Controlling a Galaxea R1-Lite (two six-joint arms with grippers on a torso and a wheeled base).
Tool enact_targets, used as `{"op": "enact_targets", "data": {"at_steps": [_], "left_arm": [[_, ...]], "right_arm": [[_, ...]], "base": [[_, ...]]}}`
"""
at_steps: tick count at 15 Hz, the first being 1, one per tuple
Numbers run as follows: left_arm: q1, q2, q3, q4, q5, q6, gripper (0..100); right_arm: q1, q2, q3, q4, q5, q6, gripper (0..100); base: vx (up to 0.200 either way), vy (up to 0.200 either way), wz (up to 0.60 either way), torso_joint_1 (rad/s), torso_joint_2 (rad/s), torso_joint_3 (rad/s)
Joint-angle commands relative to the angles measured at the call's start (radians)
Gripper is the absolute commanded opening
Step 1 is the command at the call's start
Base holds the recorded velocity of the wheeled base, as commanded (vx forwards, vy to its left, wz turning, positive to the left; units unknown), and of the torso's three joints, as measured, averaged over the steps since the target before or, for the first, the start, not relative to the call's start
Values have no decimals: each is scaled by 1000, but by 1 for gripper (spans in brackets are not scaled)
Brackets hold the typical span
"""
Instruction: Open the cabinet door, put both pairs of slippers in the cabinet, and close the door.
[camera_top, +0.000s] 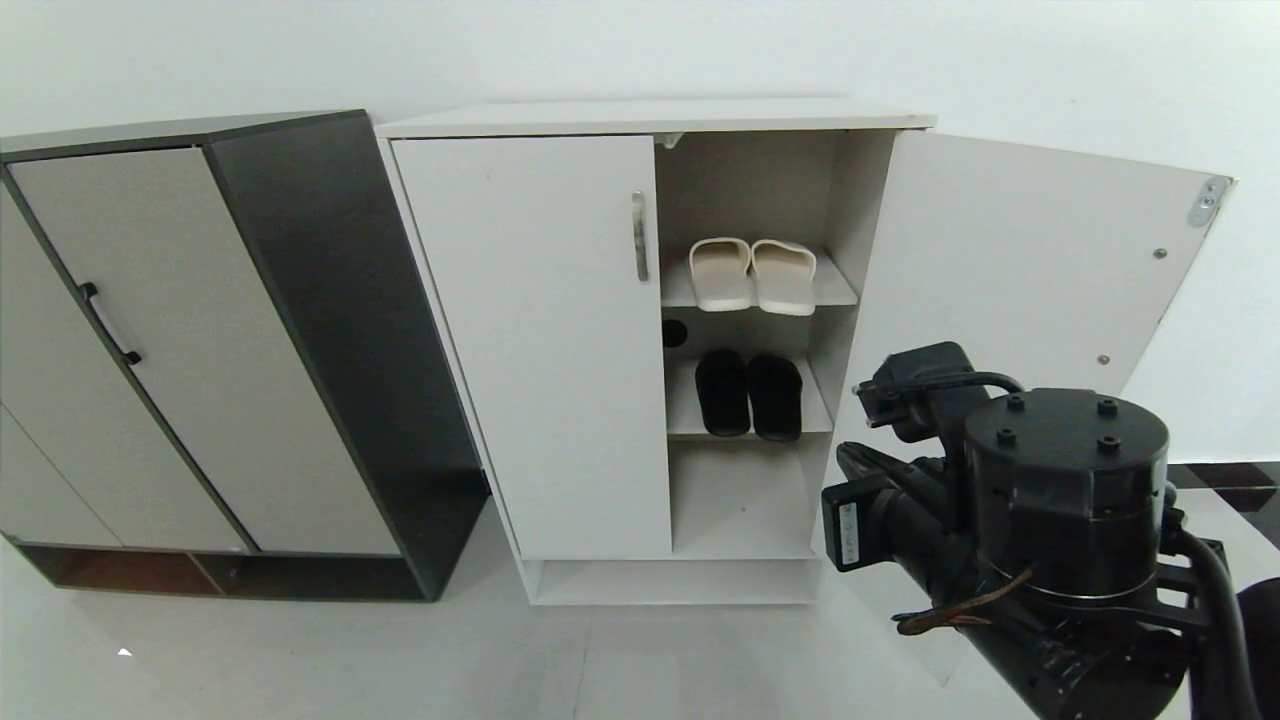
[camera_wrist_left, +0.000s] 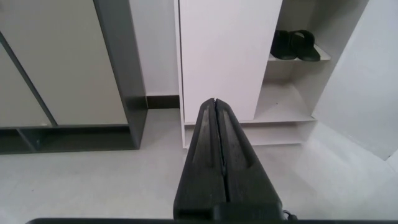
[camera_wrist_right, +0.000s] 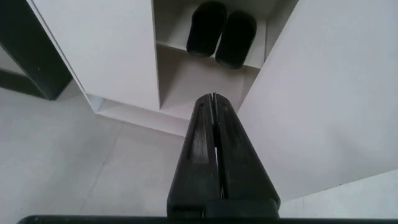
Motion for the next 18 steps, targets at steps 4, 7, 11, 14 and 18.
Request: {"op": "enact_targets", "data": {"at_steps": [4, 7, 11, 14, 18], "left_arm": [[0, 1, 0, 0, 0, -1, 0], [0, 1, 0, 0, 0, -1, 0], [0, 1, 0, 0, 0, 1, 0], [0, 1, 0, 0, 0, -1, 0], [0, 1, 0, 0, 0, 1, 0]], "right_arm": [[1, 0, 10, -1, 16, -6, 0], [1, 0, 10, -3, 16, -8, 0], [1, 1, 12, -1, 19, -6, 0], [1, -14, 19, -1, 22, -5, 0], [-2, -12, 13, -1, 46, -3, 0]], "base": [[0, 0, 0, 0, 0, 0], [0, 0, 0, 5, -173, -193], [0, 0, 0, 40, -398, -360], [0, 0, 0, 121, -481, -349], [0, 0, 0, 135, -459, -327]]}}
